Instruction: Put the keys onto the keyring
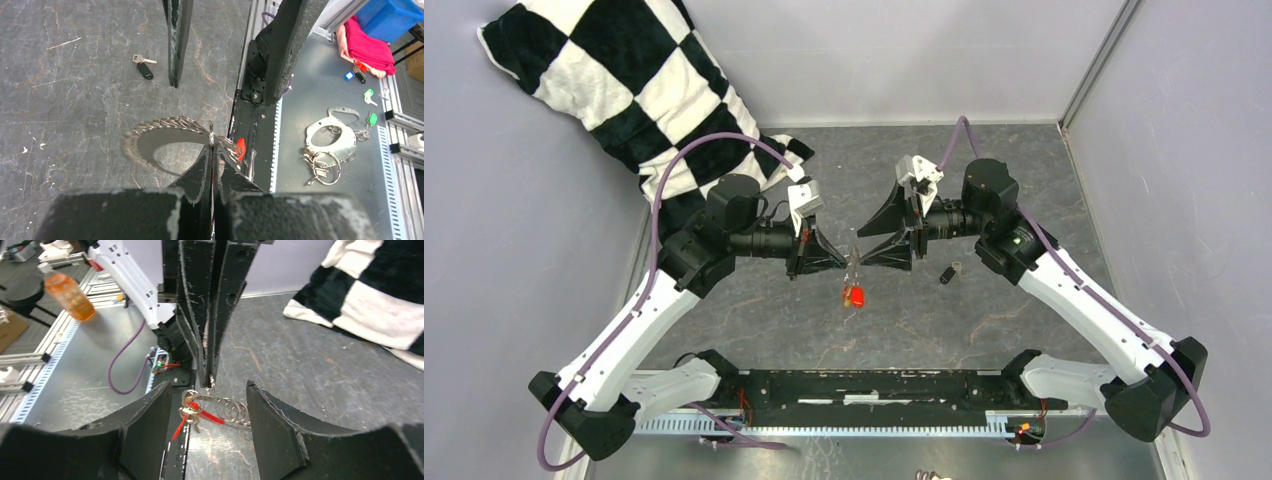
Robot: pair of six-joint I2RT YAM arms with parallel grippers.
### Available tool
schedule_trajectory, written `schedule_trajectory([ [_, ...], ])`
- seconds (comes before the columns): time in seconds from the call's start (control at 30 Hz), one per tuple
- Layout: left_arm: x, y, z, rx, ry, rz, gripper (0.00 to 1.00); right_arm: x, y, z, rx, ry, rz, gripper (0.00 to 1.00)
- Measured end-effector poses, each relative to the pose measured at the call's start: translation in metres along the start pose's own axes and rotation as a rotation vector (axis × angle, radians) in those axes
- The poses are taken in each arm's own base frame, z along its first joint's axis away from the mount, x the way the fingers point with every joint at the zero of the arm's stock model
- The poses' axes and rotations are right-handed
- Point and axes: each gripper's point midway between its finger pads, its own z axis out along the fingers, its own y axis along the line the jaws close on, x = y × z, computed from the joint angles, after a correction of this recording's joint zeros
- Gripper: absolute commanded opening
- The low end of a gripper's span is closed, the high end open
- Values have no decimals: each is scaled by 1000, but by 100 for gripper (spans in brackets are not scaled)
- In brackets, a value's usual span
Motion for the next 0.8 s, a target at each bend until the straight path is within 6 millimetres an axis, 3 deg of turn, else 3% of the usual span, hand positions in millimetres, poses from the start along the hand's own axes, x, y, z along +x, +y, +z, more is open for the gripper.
schedule_trajectory([
  [0.2, 1, -8, -1, 45, 9, 6, 2, 0, 12, 7, -60, 31, -5, 55],
  [0.43, -1, -16, -3, 84, 6, 8, 2, -3, 11, 13, -71, 48, 0, 45],
  [0.7, -1, -16, -3, 83, 6, 8, 2, 9, 14, 22, -90, 97, 42, 38],
  [0.8, -2, -16, -3, 83, 6, 8, 2, 14, 16, 22, -94, 114, 51, 30],
])
